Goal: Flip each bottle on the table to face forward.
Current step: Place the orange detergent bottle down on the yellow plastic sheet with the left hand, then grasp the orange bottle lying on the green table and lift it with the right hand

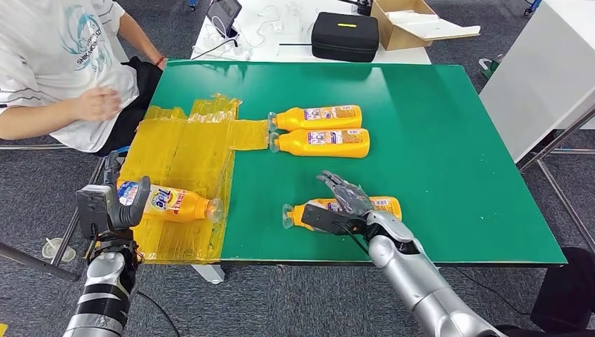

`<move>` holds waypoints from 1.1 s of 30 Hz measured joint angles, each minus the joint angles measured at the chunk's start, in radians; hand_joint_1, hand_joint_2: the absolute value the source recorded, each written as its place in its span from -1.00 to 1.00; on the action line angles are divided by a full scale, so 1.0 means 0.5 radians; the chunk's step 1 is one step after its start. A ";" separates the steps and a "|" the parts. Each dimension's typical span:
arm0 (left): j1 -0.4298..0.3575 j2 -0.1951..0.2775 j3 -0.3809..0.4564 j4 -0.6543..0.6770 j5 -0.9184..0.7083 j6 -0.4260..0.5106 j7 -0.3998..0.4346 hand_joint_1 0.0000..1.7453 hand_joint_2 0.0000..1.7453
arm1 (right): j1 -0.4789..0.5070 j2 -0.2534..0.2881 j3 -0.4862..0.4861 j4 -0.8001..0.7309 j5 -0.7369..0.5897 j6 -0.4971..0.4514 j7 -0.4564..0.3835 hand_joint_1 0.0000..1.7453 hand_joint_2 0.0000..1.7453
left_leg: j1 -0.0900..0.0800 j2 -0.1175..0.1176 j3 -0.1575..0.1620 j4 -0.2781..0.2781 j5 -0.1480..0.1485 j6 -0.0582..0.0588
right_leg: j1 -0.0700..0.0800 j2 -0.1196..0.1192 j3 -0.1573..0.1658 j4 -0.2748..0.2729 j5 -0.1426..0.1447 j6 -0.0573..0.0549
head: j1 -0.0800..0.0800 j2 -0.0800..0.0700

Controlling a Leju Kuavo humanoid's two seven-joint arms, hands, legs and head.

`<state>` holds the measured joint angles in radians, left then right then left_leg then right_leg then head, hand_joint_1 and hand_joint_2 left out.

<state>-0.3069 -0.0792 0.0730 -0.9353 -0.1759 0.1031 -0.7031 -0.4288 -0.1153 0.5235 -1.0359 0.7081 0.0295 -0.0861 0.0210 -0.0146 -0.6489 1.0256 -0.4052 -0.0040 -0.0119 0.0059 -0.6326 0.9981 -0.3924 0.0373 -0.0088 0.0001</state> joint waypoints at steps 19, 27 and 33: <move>0.049 -0.083 0.029 -0.101 0.095 0.002 0.001 -1.00 1.00 | 0.072 -0.515 0.149 -0.500 -0.200 0.378 0.005 -1.00 1.00 | 0.000 -0.001 -0.002 0.000 0.000 0.000 | -0.001 -0.001 0.000 0.000 0.000 0.000 | 0.000 0.000; 0.048 -0.114 0.029 -0.084 0.122 -0.020 0.001 -1.00 1.00 | 0.039 -0.732 0.234 -0.543 -0.255 0.519 0.119 -1.00 1.00 | -0.001 -0.001 -0.002 0.000 0.000 0.001 | -0.001 -0.001 -0.001 -0.001 0.000 0.001 | 0.000 0.000; 0.048 -0.138 0.028 -0.046 0.122 -0.039 0.001 -1.00 1.00 | 0.044 -0.775 0.285 -0.512 -0.245 0.483 0.188 -1.00 1.00 | -0.001 0.000 -0.002 0.000 -0.001 0.001 | -0.001 0.000 -0.002 -0.001 0.000 0.001 | 0.000 0.000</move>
<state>-0.2829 -0.1481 0.0870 -0.9583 -0.1148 0.0838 -0.7027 -0.4065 -0.5026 0.6658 -1.2919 0.5855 0.2708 0.0079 0.0207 -0.0147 -0.6501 1.0258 -0.4054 -0.0035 -0.0123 0.0058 -0.6334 0.9978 -0.3922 0.0376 -0.0090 0.0000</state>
